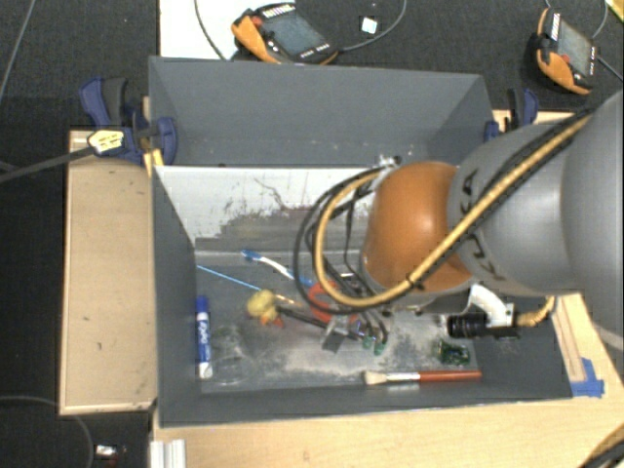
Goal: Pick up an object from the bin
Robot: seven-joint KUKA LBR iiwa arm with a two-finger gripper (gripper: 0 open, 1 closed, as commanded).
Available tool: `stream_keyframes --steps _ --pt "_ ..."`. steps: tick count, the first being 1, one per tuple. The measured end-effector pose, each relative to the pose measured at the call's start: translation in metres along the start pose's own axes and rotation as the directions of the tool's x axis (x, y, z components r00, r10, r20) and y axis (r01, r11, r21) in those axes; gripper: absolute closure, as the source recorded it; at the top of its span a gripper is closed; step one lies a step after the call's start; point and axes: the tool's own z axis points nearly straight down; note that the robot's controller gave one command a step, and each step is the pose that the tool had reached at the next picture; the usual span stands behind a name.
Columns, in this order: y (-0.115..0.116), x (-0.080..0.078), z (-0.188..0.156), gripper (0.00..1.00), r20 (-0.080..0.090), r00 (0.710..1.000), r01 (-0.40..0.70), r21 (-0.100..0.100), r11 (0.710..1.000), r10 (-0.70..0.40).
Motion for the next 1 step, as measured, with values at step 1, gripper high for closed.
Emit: stream_keyframes --steps 1 --pt "0.0 -0.0002 -0.006 1.0 0.001 1.0 0.001 -0.001 1.0 -0.001"
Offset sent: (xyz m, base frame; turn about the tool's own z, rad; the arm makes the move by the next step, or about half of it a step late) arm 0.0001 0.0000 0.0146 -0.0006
